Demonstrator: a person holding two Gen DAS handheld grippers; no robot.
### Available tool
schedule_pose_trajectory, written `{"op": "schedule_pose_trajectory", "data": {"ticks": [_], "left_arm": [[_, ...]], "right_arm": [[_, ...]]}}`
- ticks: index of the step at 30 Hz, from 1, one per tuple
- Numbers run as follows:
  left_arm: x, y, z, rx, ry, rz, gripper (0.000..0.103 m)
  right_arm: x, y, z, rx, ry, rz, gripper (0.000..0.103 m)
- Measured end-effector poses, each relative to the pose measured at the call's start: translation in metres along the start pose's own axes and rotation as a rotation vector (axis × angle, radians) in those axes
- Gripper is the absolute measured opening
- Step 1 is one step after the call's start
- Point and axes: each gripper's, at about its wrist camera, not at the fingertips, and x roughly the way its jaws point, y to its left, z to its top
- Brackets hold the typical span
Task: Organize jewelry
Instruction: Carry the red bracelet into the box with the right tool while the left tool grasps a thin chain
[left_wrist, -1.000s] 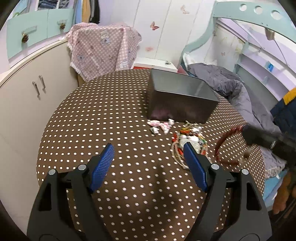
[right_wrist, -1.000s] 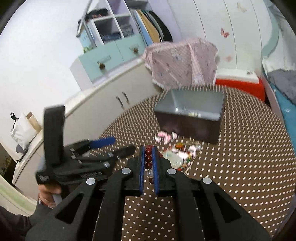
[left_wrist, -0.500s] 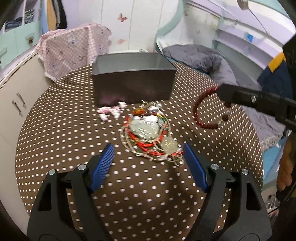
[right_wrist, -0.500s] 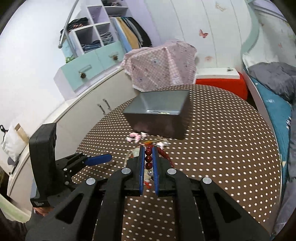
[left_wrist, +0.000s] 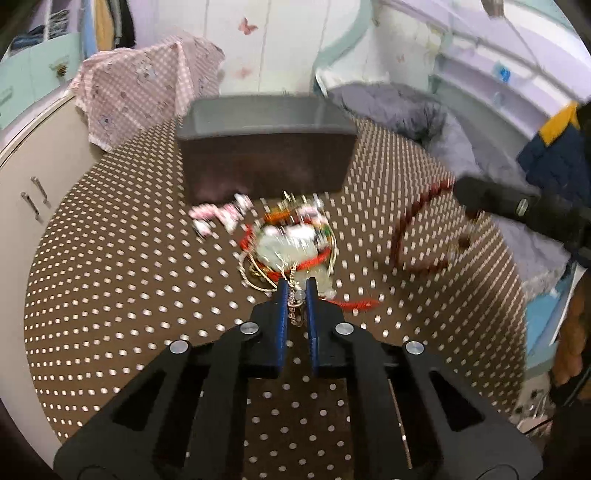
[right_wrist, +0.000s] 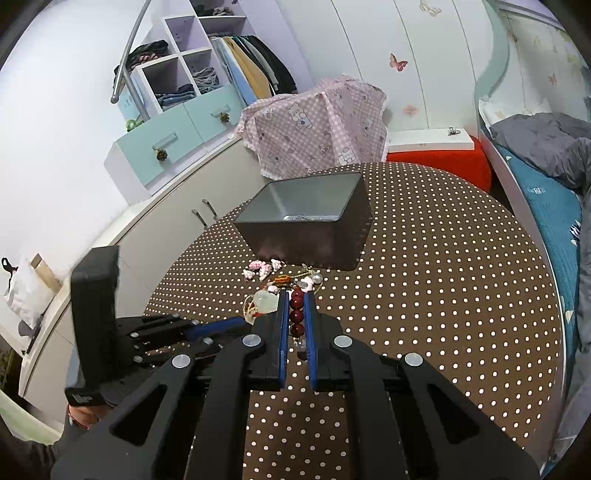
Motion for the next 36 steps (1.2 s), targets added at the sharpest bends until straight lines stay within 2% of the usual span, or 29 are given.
{"op": "schedule_pose_trajectory", "data": {"ticks": [8,15,20,23,26,30,36], "left_arm": [[-0.065,0.039,0.022,-0.142,-0.206,-0.078,0.009],[-0.093,0.065,0.045,-0.205,-0.342,-0.082,0.009],[-0.098,0.072,0.051,-0.226,-0.378,-0.075,0.009],[-0.097,0.076,0.055,-0.229,-0.383,-0.073,0.009],[-0.093,0.079,0.061,-0.224,-0.376,-0.064,0.009],[-0.089,0.082,0.06,-0.231,-0.366,-0.064,0.009],[-0.085,0.088,0.059,-0.246,-0.359,-0.073,0.009]], "right_arm": [[-0.005,0.005,0.012,-0.015,-0.03,0.016,0.007],[-0.001,0.019,0.044,-0.044,-0.096,0.029,0.007],[0.008,0.026,0.073,-0.055,-0.164,0.035,0.006],[0.027,0.026,0.09,-0.057,-0.178,0.027,0.007],[0.047,0.021,0.095,-0.057,-0.162,0.006,0.007],[0.082,0.008,0.089,-0.029,-0.092,-0.027,0.007],[0.087,0.012,0.074,-0.022,-0.055,0.006,0.011]]}}
